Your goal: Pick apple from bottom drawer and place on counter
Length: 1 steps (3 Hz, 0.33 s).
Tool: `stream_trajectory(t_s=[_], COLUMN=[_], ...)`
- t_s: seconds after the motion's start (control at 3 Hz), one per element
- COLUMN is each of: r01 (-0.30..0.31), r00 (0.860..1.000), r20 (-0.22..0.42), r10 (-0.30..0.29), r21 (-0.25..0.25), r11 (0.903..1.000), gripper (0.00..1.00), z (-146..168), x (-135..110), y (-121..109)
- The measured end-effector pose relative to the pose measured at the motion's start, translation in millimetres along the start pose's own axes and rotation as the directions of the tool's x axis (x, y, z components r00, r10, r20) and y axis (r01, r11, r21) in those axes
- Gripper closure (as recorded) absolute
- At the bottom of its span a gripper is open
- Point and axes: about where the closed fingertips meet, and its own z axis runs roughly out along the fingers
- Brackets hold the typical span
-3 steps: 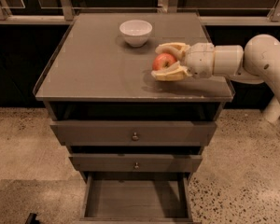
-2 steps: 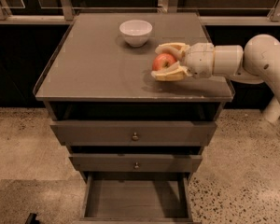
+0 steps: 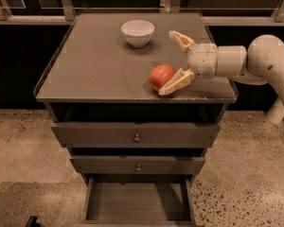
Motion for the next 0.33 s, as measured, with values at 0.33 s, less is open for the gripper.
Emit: stream_trajectory(t_s=[0.33], r01=[0.000], r00=[1.000], r20=[0.000], r10=[0.000], r21=[0.000], r11=[1.0000], gripper=[0.00], z=[0.0], x=[0.0], y=[0.0])
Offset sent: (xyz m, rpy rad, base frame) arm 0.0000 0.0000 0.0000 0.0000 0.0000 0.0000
